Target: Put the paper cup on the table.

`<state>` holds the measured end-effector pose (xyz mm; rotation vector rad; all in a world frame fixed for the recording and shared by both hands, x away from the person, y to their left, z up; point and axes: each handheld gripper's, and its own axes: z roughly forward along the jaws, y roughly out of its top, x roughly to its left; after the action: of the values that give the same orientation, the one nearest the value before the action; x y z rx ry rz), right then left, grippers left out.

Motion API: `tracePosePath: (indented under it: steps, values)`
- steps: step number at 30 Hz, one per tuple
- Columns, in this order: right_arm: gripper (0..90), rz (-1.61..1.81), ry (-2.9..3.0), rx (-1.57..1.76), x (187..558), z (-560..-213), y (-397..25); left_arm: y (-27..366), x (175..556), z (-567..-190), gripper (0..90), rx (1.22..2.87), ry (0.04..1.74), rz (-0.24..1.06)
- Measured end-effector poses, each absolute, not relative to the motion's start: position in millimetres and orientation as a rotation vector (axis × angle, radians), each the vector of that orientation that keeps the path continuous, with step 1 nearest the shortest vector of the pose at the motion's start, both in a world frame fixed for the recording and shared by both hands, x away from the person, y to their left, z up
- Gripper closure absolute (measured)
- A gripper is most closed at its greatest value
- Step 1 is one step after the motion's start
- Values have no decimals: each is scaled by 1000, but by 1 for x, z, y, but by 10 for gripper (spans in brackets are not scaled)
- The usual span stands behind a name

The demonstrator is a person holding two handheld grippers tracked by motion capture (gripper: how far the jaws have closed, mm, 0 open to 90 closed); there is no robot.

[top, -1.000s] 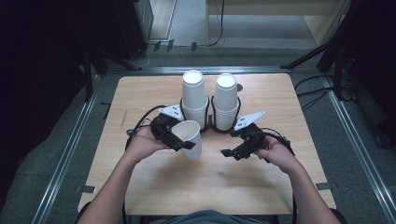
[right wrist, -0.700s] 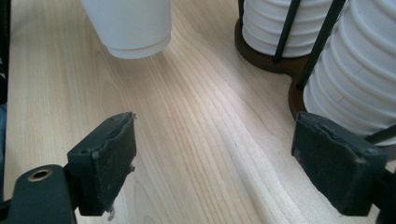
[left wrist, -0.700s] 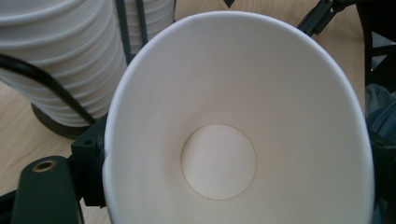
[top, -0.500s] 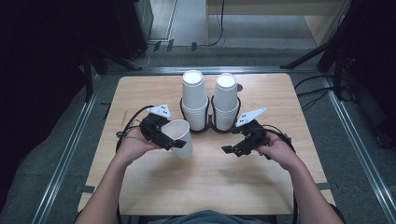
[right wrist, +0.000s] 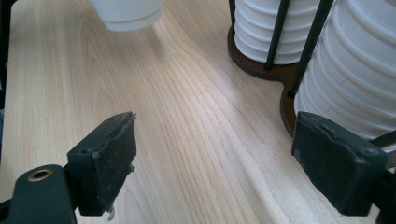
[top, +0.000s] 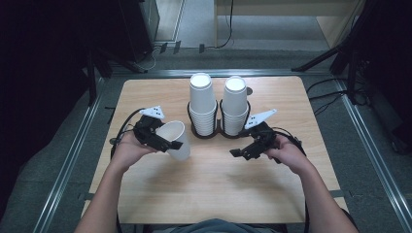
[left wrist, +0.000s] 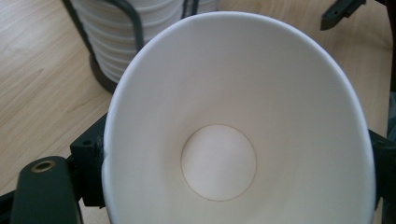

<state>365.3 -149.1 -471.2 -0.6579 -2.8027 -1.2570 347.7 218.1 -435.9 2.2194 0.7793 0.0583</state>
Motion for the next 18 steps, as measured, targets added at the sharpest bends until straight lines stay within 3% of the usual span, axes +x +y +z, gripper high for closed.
tracePosePath:
  steps: [18]
  values:
    - [144, -1194, -2799, -687, 366, -483, -147, 257, 367, -439, 129, 2193, 910, 130]
